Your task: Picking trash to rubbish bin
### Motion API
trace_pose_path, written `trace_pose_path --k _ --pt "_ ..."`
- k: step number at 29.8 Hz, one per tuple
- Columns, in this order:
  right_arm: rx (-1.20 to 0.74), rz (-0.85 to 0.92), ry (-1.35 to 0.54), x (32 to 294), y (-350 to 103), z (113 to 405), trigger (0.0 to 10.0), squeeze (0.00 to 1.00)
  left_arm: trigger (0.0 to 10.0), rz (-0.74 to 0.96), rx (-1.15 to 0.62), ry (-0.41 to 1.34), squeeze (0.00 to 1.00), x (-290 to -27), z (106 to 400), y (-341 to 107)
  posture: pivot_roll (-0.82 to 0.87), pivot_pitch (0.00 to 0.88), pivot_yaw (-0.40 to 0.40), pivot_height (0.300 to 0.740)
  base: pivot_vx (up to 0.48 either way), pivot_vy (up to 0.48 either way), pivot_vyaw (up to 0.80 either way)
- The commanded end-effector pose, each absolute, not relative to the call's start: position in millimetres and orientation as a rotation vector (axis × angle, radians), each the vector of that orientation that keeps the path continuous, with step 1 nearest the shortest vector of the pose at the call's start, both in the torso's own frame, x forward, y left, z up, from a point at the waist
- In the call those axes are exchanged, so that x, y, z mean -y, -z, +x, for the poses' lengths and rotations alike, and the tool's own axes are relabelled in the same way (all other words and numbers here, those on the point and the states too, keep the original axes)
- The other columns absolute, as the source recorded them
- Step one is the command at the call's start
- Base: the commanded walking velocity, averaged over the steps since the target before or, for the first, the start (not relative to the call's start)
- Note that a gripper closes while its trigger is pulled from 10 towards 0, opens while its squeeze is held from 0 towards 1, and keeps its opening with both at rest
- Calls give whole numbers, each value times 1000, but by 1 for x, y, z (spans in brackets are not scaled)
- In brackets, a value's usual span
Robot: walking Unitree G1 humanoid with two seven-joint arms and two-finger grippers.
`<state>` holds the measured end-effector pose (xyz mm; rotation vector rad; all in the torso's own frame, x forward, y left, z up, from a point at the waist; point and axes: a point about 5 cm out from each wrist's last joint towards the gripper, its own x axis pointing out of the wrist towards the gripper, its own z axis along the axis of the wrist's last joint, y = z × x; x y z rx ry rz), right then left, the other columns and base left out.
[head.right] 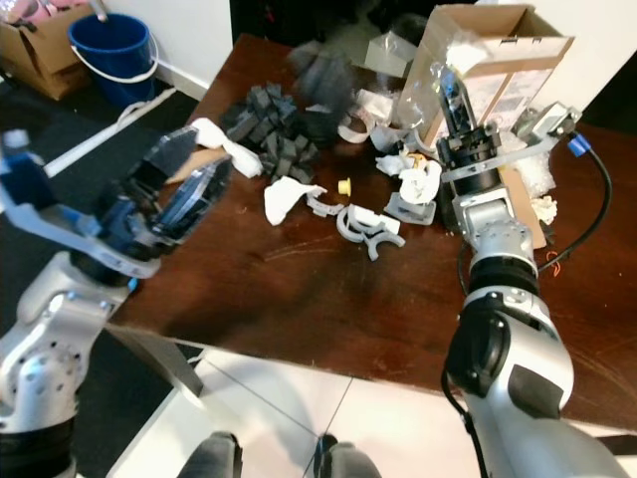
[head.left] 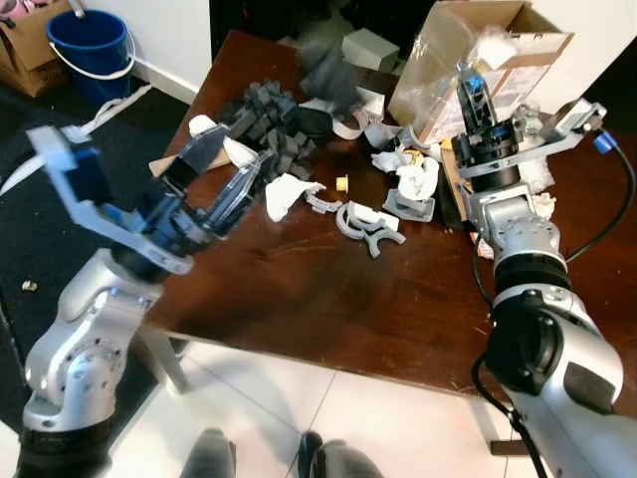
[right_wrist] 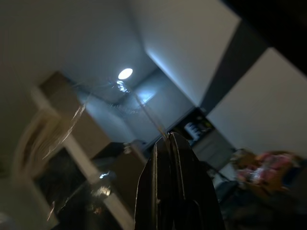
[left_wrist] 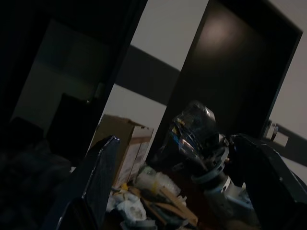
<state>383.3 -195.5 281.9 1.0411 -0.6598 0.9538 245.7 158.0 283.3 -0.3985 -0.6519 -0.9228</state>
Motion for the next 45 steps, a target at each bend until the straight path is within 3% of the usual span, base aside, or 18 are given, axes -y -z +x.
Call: trace_pose_path --k 1,3,7,8,11,12,16,23,29,33,36,45 --pt "666 1041 -972 197 -279 380 0 0 10000 -438 666 922 1000 -157 245 -282 298 142 -118 740 0 0 0" --pt "568 1012 -1013 169 -266 383 0 0 10000 -510 686 836 1000 -168 252 -281 300 144 -119 740 0 0 0" --pt "488 956 -938 154 -258 389 0 0 10000 -499 664 829 1000 -166 252 -277 304 152 -123 740 0 0 0" --pt "465 947 -916 152 -256 391 0 0 10000 -499 657 831 757 -166 251 -276 304 153 -124 740 0 0 0" --pt "450 940 -904 151 -255 392 0 0 10000 -500 653 833 757 -166 251 -275 304 153 -124 740 0 0 0" --pt "416 908 -868 148 -251 394 0 0 10000 -502 646 834 0 -165 251 -274 303 155 -126 740 0 0 0" --pt "311 808 -713 142 -238 400 0 0 10000 -477 599 802 0 -166 254 -265 304 162 -131 740 0 0 0" --pt "295 776 -674 143 -232 400 0 0 10000 -335 556 678 0 -176 260 -261 308 168 -135 740 0 0 0" --pt "289 753 -549 166 -228 403 0 0 10000 -29 538 514 0 -202 263 -275 313 176 -140 740 0 0 0" --pt "304 743 -544 174 -229 402 0 0 10000 84 512 481 0 -208 262 -278 306 180 -137 740 0 0 0" --pt "310 729 -533 180 -229 401 0 0 10000 276 407 438 0 -216 267 -273 299 182 -135 740 0 0 0" --pt "287 700 -542 177 -222 399 0 0 10000 402 268 364 0 -238 281 -260 286 192 -132 740 0 0 0"
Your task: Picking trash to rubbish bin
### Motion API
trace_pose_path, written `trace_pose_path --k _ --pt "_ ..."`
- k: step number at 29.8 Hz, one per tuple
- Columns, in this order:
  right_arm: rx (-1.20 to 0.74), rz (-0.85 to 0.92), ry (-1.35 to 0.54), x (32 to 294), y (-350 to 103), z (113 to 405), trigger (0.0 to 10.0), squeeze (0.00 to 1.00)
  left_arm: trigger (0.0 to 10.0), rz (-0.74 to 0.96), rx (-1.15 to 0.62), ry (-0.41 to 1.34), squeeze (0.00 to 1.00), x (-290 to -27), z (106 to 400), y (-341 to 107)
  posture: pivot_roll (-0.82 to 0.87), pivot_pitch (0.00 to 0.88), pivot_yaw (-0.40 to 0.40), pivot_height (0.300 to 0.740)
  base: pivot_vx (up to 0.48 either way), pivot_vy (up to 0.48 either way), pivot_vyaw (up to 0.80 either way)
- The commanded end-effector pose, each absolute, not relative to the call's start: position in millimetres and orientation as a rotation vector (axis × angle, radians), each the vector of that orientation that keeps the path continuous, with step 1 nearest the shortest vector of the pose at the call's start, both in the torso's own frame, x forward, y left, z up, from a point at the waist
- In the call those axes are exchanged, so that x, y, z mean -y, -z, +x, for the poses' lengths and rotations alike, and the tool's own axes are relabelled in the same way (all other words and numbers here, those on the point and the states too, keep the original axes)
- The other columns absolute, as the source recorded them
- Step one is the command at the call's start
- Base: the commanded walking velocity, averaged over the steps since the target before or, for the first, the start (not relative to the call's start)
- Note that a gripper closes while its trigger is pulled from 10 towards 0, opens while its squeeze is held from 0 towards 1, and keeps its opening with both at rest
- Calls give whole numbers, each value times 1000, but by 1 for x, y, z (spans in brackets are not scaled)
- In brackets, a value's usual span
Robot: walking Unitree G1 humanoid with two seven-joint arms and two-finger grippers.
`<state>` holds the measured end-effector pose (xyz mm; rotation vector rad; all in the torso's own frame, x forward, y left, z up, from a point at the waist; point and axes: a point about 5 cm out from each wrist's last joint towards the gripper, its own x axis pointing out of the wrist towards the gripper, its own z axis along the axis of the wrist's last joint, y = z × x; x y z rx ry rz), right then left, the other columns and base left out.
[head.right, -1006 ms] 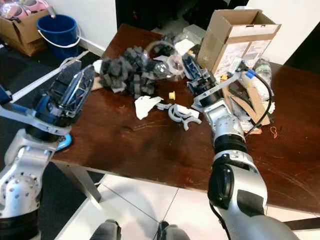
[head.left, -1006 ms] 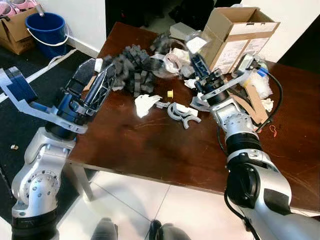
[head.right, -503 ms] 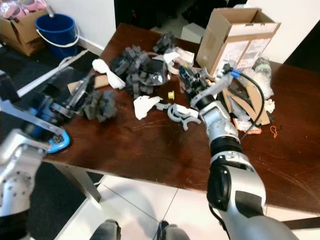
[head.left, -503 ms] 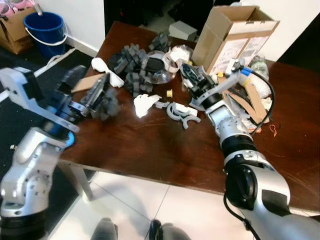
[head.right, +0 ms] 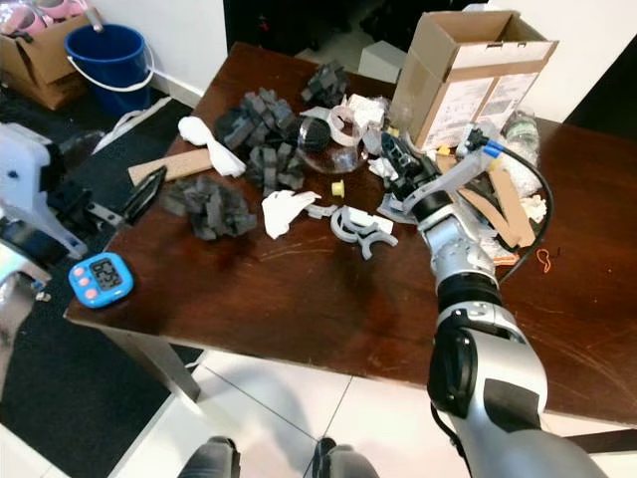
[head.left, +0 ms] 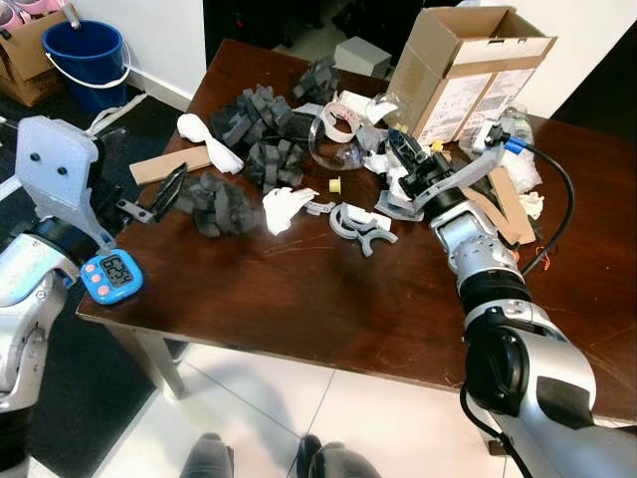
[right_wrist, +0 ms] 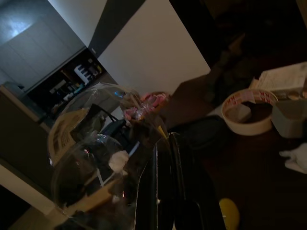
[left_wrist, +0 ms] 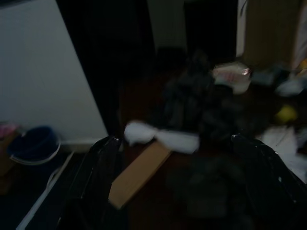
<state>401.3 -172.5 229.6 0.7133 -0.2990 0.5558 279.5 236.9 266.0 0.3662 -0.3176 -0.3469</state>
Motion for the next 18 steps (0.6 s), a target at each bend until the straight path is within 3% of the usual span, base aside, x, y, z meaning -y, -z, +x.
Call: trace_pose_path --k 1,8,11,18 --pt "281 683 -555 175 -220 398 0 0 10000 403 218 362 0 -242 285 -252 281 197 -132 740 0 0 0" --pt "311 564 -759 164 -223 387 0 0 10000 243 151 364 0 -259 296 -232 270 203 -131 740 0 0 0" --pt "323 495 -863 163 -223 380 0 0 10000 140 176 396 0 -257 298 -235 262 206 -128 740 0 0 0" --pt "314 397 -981 171 -222 369 0 0 10000 74 216 477 0 -246 297 -245 259 212 -127 740 0 0 0"
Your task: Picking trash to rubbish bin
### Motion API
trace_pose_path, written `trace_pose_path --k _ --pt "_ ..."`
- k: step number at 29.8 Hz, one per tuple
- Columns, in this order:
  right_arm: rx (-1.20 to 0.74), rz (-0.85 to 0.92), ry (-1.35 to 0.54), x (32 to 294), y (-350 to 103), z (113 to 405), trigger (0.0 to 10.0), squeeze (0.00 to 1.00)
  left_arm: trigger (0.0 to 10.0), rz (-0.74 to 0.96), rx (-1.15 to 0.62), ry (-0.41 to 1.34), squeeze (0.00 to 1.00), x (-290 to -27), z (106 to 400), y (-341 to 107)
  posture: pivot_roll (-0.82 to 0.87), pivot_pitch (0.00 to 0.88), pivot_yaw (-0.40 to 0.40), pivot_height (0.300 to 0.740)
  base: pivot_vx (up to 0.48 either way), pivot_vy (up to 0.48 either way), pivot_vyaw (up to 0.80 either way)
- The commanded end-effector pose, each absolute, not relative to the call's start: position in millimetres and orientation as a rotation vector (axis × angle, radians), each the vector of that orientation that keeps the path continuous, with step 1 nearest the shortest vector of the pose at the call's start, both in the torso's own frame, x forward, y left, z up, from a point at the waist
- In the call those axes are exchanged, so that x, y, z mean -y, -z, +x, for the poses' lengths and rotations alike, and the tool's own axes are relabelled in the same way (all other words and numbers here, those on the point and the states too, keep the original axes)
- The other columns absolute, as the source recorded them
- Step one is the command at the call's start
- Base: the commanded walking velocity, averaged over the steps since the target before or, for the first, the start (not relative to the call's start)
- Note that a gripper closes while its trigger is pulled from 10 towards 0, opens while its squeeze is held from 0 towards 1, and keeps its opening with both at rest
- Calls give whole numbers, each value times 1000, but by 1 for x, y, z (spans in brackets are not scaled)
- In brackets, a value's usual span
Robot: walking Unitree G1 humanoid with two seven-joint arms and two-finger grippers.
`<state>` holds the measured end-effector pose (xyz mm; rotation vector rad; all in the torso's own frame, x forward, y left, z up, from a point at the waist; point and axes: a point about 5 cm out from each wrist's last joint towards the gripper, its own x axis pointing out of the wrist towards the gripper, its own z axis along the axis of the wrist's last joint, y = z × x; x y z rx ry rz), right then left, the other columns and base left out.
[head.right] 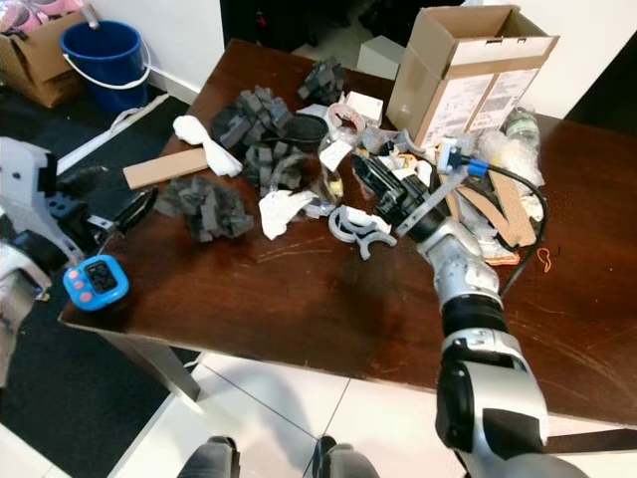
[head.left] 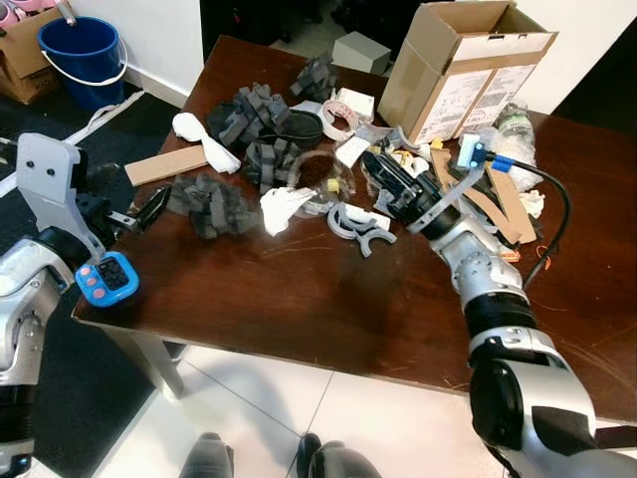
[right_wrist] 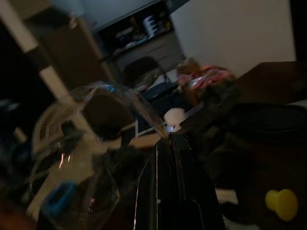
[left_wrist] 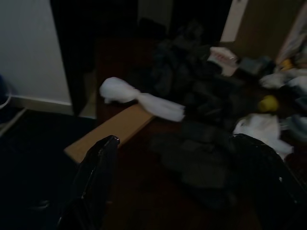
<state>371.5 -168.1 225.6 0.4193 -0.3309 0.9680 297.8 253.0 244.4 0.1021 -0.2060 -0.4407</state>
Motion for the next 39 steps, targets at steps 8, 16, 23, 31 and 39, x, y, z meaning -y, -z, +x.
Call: trace_pose_path --k 8,16,23,31,39 --pt "297 379 -1025 168 -218 362 0 0 10000 151 181 546 0 -241 298 -249 254 231 -130 740 0 0 0" --pt "272 376 -1060 161 -215 358 0 0 10000 200 196 418 0 -253 319 -249 243 256 -141 740 0 0 0" --pt "262 373 -1067 162 -215 352 0 0 10000 203 226 468 0 -245 333 -257 221 269 -139 740 0 0 0" --pt "258 362 -1057 168 -217 349 0 0 10000 343 167 553 0 -232 335 -235 204 279 -144 740 0 0 0" --pt "253 359 -1055 167 -219 348 0 0 10000 496 124 480 0 -242 344 -232 201 278 -146 740 0 0 0"
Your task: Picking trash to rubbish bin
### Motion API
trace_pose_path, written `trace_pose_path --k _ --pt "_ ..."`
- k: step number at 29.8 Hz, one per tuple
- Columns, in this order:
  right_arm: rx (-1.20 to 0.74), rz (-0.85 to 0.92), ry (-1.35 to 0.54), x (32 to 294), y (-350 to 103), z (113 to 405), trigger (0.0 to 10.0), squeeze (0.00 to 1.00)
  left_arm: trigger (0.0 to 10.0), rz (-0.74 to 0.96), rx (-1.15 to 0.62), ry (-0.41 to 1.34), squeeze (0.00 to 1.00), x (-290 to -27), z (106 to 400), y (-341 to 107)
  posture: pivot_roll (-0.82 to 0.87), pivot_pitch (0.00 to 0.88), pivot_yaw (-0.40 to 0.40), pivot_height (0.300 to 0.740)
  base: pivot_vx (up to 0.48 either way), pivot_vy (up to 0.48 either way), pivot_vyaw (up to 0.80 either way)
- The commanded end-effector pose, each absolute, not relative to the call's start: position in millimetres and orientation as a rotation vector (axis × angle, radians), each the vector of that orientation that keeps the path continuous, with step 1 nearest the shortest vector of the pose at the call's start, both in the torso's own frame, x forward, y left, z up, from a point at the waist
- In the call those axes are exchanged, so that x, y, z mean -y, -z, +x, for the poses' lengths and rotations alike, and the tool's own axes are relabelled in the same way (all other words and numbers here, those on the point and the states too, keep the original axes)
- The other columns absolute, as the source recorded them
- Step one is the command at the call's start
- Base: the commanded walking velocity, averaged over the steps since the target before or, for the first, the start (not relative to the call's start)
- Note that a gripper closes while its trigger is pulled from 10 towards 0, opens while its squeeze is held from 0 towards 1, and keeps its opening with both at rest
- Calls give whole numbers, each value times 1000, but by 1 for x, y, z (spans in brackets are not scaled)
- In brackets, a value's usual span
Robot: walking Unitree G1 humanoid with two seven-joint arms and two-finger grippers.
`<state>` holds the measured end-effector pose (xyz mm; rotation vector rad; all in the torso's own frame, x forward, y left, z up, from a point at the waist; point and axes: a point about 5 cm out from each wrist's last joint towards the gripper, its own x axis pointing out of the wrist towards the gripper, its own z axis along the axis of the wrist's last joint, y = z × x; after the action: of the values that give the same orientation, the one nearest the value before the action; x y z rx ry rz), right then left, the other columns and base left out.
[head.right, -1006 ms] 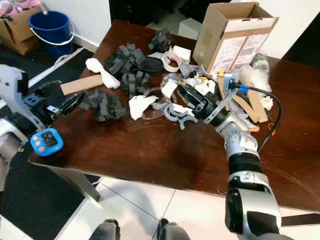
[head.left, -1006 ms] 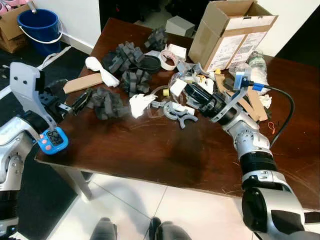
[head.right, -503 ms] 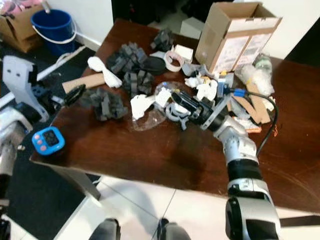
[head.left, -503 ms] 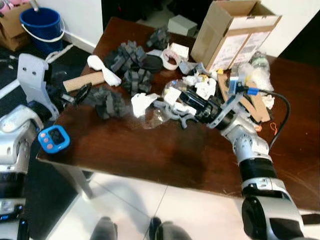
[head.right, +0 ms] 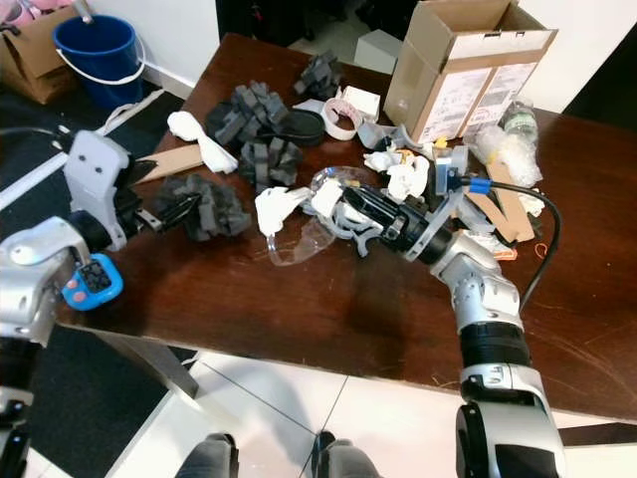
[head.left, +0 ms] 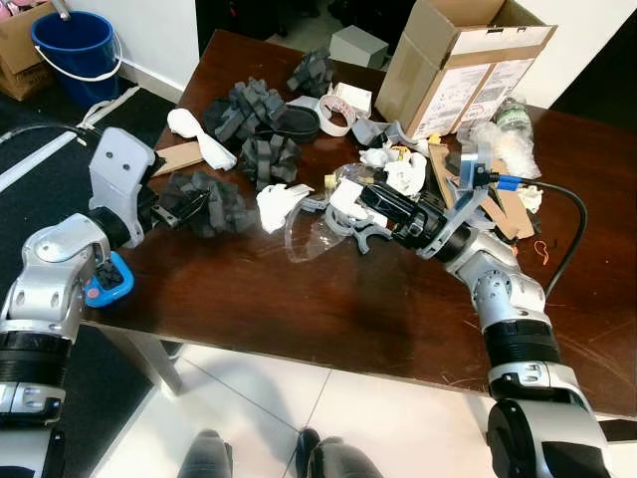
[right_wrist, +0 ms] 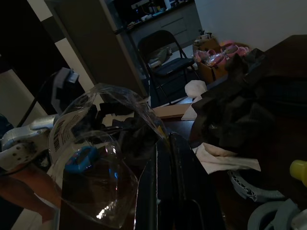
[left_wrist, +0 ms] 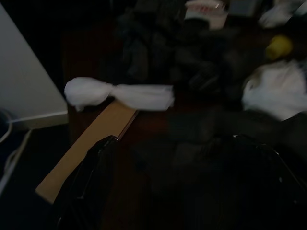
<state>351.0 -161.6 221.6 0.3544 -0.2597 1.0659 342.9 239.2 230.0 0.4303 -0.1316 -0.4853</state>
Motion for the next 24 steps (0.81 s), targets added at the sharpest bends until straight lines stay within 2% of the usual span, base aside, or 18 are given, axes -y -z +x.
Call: trace_pose_path --k 1,4,6,17,24 --pt "253 359 -1055 167 -219 348 0 0 10000 496 124 480 0 -242 344 -232 201 278 -146 740 0 0 0" --pt "255 361 -1050 167 -221 348 0 0 10000 698 123 494 0 -242 347 -239 203 277 -147 740 0 0 0" --pt "257 362 -1046 167 -222 349 0 0 10000 768 127 525 0 -238 348 -241 207 277 -147 740 0 0 0" --pt "261 364 -1026 168 -222 349 0 0 10000 927 109 719 0 -217 346 -236 205 276 -140 740 0 0 0" --pt "267 365 -1009 171 -224 349 0 0 10000 969 56 773 0 -216 347 -224 198 275 -137 740 0 0 0"
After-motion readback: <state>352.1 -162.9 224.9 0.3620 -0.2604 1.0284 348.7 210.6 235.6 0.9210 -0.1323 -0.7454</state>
